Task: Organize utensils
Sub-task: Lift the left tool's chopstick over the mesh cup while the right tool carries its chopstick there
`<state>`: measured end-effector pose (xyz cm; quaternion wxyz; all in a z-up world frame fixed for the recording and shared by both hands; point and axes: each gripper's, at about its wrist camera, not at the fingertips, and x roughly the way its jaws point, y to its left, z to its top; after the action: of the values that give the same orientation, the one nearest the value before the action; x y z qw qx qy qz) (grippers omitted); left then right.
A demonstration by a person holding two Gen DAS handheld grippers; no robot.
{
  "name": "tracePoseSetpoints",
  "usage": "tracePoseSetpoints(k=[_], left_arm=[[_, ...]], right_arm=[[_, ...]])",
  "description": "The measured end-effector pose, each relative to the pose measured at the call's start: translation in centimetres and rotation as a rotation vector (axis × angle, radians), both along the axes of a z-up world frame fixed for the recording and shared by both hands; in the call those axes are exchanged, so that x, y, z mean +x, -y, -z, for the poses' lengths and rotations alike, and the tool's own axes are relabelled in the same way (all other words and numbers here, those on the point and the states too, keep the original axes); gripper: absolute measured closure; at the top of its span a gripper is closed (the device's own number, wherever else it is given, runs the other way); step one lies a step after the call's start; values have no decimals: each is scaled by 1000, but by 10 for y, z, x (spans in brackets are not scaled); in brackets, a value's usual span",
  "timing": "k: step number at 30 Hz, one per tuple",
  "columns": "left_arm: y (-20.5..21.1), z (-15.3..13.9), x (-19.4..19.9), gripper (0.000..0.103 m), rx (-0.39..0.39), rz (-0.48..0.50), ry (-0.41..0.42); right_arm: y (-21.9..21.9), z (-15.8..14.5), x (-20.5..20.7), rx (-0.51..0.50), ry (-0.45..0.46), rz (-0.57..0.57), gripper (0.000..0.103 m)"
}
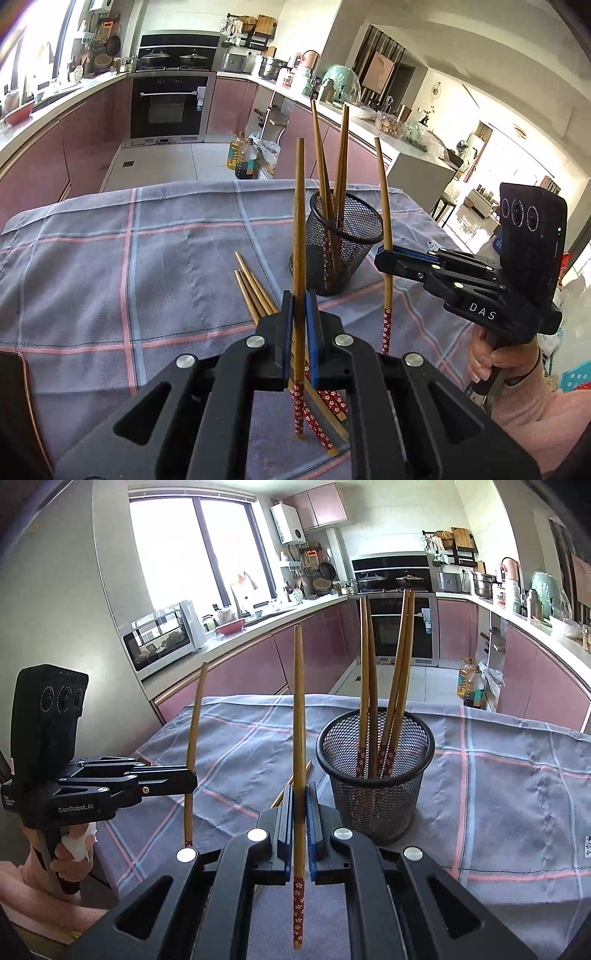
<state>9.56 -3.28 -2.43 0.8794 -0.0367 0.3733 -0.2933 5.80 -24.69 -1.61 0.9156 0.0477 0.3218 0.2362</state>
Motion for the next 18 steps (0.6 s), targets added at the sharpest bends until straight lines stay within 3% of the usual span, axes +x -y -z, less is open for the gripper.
tracePoseSetpoints(k=[18], left_arm=[[15, -65, 9, 95, -98, 41, 131]], right_arm=[[24, -47, 16, 37, 137, 67, 97]])
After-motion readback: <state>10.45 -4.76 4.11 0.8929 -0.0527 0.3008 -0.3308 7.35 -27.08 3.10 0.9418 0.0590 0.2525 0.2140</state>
